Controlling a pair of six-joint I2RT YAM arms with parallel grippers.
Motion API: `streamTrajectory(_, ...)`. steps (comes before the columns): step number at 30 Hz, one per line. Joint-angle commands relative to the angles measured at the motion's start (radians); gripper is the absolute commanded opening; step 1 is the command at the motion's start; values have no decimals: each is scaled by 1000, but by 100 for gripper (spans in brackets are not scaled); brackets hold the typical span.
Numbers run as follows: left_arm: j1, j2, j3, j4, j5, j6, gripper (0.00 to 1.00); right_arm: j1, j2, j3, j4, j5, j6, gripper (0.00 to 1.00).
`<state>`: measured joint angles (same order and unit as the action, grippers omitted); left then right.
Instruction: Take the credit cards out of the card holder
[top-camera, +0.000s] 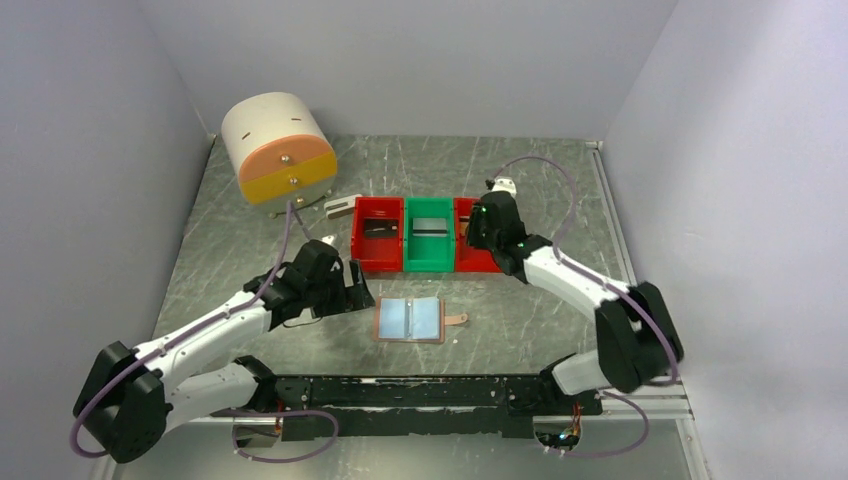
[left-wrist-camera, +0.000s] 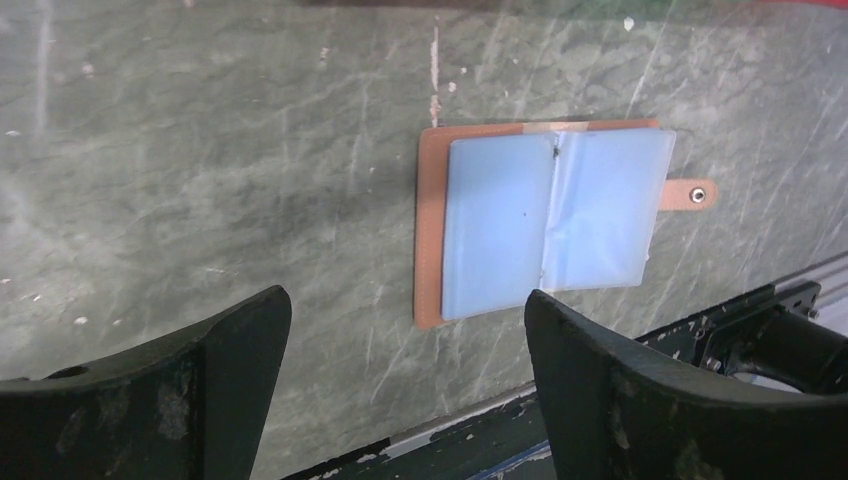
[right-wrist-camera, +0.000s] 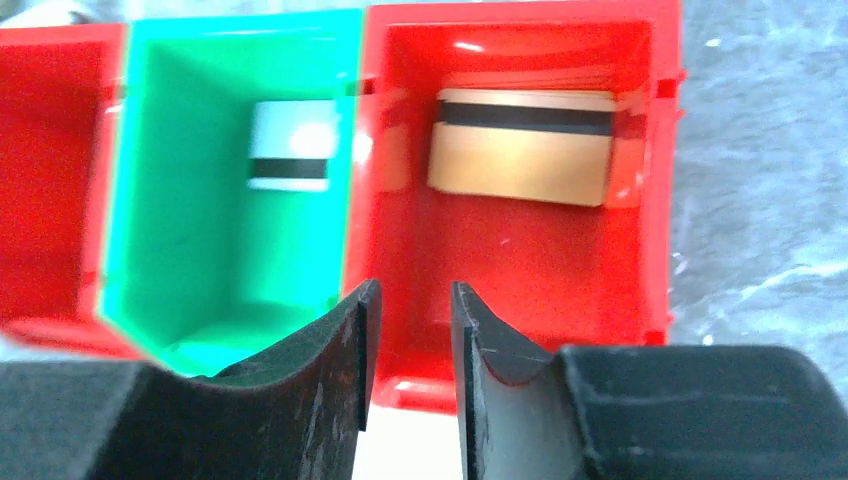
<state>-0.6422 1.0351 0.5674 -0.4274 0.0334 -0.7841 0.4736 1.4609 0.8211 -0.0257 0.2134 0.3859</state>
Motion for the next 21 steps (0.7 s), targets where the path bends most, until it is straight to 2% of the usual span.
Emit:
streamTrajectory(1,5,56,-5,116,123,40,90,59,-124,-83,-32,-75,73,36)
streamTrajectory(6,-7,100,-4,143,145,37,80,196,-226,-244,59,-207,224,34)
streamTrajectory(9,-15,65,-6,114,67,-13,76,312,-221,-290,100,-207,318,35)
streamTrajectory(11,-26,2,-20,78,-28,-69,73,394,-195,-290,130,-190,342,39)
streamTrajectory(13,-28,-71,-46,60,-87,-97,74,491,-153,-262,118,-112,358,42)
streamTrajectory(16,-28,-158,-55,1,-154,-131,75,595,-73,-180,14,46,363,52)
streamTrajectory(21,-28,-230,-45,-91,-216,-162,76,695,42,-56,-119,221,368,64)
